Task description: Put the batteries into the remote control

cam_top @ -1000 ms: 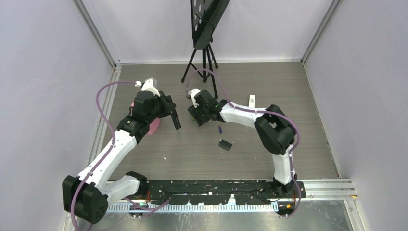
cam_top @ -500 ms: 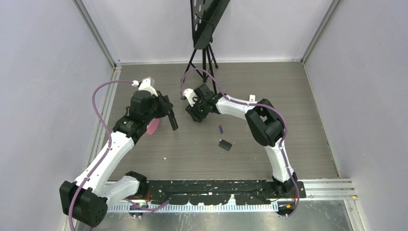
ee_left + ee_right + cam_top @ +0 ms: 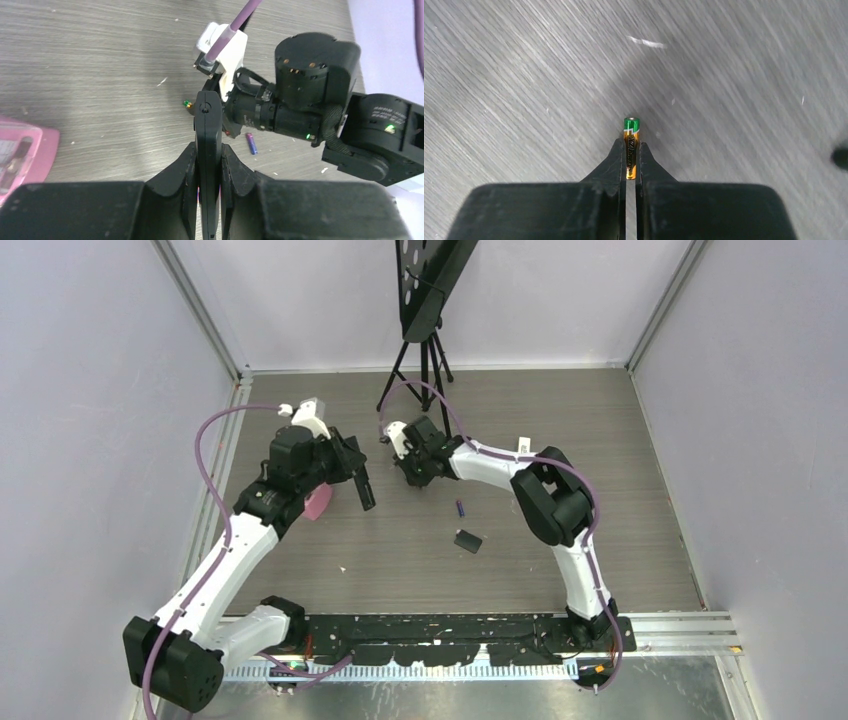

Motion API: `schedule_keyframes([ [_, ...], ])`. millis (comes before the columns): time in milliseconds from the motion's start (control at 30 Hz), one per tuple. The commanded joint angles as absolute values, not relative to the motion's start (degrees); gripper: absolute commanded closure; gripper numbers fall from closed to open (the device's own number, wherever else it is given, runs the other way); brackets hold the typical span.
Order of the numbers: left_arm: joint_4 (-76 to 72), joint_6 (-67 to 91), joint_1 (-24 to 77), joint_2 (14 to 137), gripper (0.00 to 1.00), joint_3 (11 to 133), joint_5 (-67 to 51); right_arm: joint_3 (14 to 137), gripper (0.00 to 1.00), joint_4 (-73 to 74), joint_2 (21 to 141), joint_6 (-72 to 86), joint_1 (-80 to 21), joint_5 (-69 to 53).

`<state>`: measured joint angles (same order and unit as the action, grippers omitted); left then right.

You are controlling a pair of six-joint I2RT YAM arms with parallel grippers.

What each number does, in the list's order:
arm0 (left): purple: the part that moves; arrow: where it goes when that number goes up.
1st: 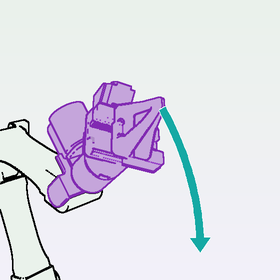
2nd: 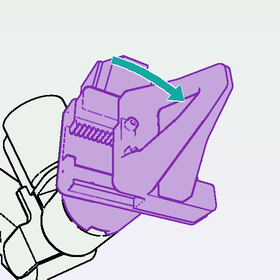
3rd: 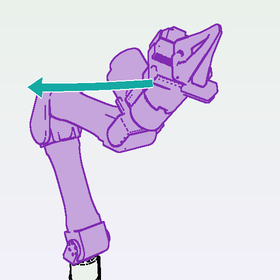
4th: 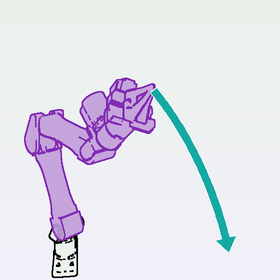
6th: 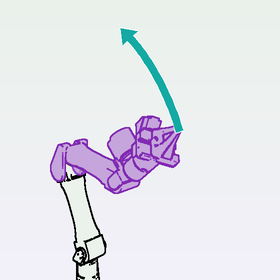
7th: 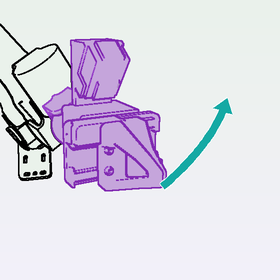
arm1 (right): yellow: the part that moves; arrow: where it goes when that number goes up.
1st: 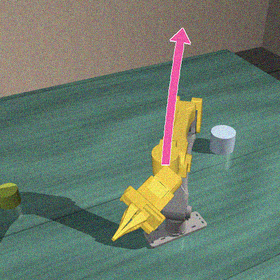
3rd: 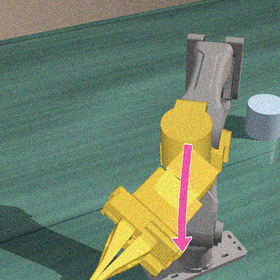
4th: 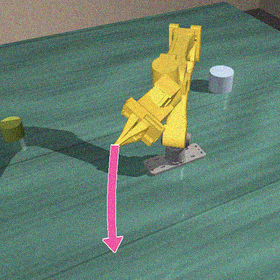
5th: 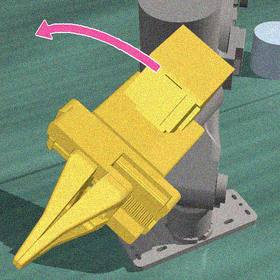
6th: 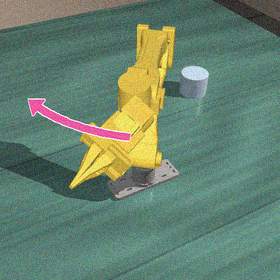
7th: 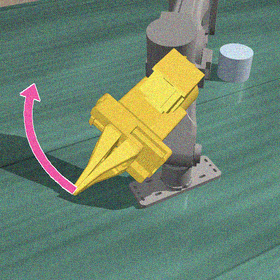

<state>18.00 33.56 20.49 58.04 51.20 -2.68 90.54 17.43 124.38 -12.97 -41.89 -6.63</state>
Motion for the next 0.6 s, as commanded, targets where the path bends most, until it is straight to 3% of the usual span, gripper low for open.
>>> schedule_keyframes([
  [0,10.3,33.3,20.1,58.5,1.00,51.0,-9.6,81.8,1.00,11.1,116.1,-1.2,-42.1,2.2],
  [300,-1.2,38.3,20.1,60.4,1.00,49.6,-21.3,62.8,1.00,-1.8,89.3,17.5,-42.6,6.9],
  [567,-19.8,57.7,20.2,65.5,1.00,45.6,-27.2,54.2,1.00,-12.4,70.1,28.7,-50.3,11.7],
])
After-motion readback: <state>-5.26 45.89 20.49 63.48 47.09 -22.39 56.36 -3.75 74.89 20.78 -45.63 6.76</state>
